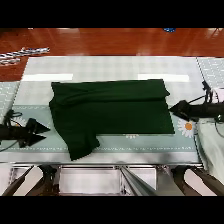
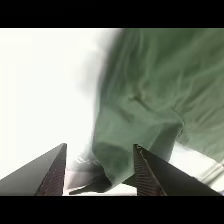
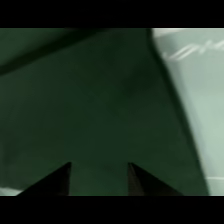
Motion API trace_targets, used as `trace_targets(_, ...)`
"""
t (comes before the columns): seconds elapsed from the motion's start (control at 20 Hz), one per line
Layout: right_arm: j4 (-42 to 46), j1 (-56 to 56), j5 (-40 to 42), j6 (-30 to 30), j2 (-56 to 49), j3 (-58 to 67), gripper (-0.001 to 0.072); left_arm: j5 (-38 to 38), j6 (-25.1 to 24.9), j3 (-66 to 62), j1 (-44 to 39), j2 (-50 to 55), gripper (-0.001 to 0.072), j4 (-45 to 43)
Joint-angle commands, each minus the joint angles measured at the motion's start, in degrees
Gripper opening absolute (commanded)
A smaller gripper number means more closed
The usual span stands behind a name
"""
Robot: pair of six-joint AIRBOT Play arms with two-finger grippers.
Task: Fold the shirts.
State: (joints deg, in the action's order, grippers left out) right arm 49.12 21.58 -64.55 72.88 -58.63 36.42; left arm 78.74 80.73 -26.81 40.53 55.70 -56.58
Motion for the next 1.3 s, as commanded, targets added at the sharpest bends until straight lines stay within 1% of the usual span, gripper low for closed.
trace_targets(0.0, -5.1, 0.1, 1.4, -3.1, 4.5, -6.8, 0.0411, -2.0, -1.2, 7.0, -0.7, -1.4, 0.051, 4.0)
trace_targets(0.15, -7.0, 0.1, 1.4, -4.7, 4.5, -6.8, 0.0412, -6.5, 1.0, 7.6, -6.2, -0.5, 0.0509, 4.1)
trace_targets(0.35, -8.2, 0.1, 2.4, -4.9, 4.5, -6.8, 0.0411, -10.7, 1.6, 7.6, -14.8, 2.9, 0.0509, 4.8)
trace_targets(0.45, -8.1, 0.2, 4.7, -4.3, 4.5, -6.8, 0.0411, -12.9, 1.6, 7.6, -19.6, 5.3, 0.0509, 7.0)
trace_targets(0.55, -10.0, 0.2, 5.2, -3.9, 4.5, -6.7, 0.0408, -15.9, 1.6, 7.4, -23.3, 7.7, 0.0508, 10.7)
trace_targets(0.6, -9.6, 0.2, 5.3, -3.5, 4.5, -6.4, 0.0408, -17.3, 1.6, 7.0, -24.3, 8.8, 0.0486, 12.2)
trace_targets(0.65, -7.6, 0.3, 5.2, -2.5, 4.5, -5.6, 0.0408, -17.7, 1.5, 6.6, -24.6, 9.6, 0.0279, 13.1)
trace_targets(0.7, -5.3, 1.3, 4.9, -1.9, 4.5, -4.7, 0.0408, -17.0, 0.0, 5.9, -24.6, 9.8, 0.0028, 13.2)
trace_targets(0.75, -2.3, 3.7, 3.6, -1.2, 4.5, -3.8, 0.0408, -15.8, -1.1, 5.1, -24.5, 9.7, 0.0017, 13.1)
trace_targets(0.85, 3.1, 11.1, 2.8, 1.3, 4.6, -3.5, 0.0408, -13.0, -1.7, 3.7, -24.5, 9.6, 0.0017, 13.1)
trace_targets(0.95, 11.0, 17.3, -1.2, 5.5, 4.4, -4.2, 0.0408, -12.7, -1.7, 3.2, -24.5, 9.6, 0.0017, 13.1)
trace_targets(1.0, 13.2, 19.2, -3.4, 6.3, 4.4, -5.4, 0.0408, -12.7, -1.8, 3.3, -24.5, 9.6, 0.0017, 13.1)
trace_targets(1.05, 14.1, 19.8, -4.1, 7.0, 4.4, -6.9, 0.0408, -12.8, -2.1, 3.3, -24.5, 9.6, 0.0017, 13.1)
trace_targets(1.15, 14.0, 19.3, -2.9, 7.1, 4.3, -9.9, 0.0408, -12.8, -2.1, 3.3, -24.5, 9.6, 0.0017, 13.1)
trace_targets(1.25, 13.3, 19.3, -3.7, 7.1, 2.2, -11.1, 0.0408, -12.7, -2.1, 3.3, -24.5, 9.6, 0.0017, 13.1)
